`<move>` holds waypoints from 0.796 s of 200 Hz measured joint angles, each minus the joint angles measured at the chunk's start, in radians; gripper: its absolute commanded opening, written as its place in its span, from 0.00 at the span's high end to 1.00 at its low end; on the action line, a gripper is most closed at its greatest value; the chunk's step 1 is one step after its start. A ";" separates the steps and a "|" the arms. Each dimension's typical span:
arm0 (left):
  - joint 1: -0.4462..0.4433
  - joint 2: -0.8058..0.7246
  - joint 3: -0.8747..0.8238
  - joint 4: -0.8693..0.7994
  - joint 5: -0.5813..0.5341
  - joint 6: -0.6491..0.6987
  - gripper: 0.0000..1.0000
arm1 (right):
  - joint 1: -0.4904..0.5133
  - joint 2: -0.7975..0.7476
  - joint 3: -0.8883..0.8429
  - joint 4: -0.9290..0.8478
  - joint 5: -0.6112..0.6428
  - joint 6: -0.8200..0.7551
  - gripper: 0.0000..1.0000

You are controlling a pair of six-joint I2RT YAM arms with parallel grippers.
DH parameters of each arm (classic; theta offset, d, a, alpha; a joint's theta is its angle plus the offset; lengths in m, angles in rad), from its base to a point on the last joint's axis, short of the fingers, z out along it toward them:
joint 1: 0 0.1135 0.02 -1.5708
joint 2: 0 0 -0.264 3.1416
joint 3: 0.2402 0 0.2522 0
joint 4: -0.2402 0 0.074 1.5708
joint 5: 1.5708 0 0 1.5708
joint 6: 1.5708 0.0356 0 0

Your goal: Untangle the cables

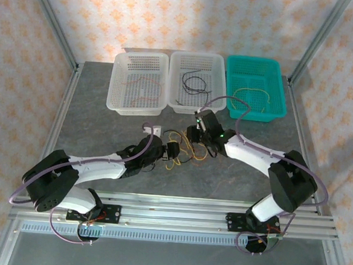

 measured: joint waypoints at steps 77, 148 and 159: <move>0.000 0.039 -0.015 0.108 0.064 -0.021 0.21 | -0.044 0.072 0.010 -0.198 0.106 0.052 0.55; -0.013 0.087 0.025 0.108 0.089 -0.012 0.21 | -0.068 0.105 0.002 -0.223 0.058 0.066 0.60; -0.013 0.092 0.031 0.108 0.090 -0.010 0.21 | -0.069 0.114 0.000 -0.222 0.044 0.068 0.62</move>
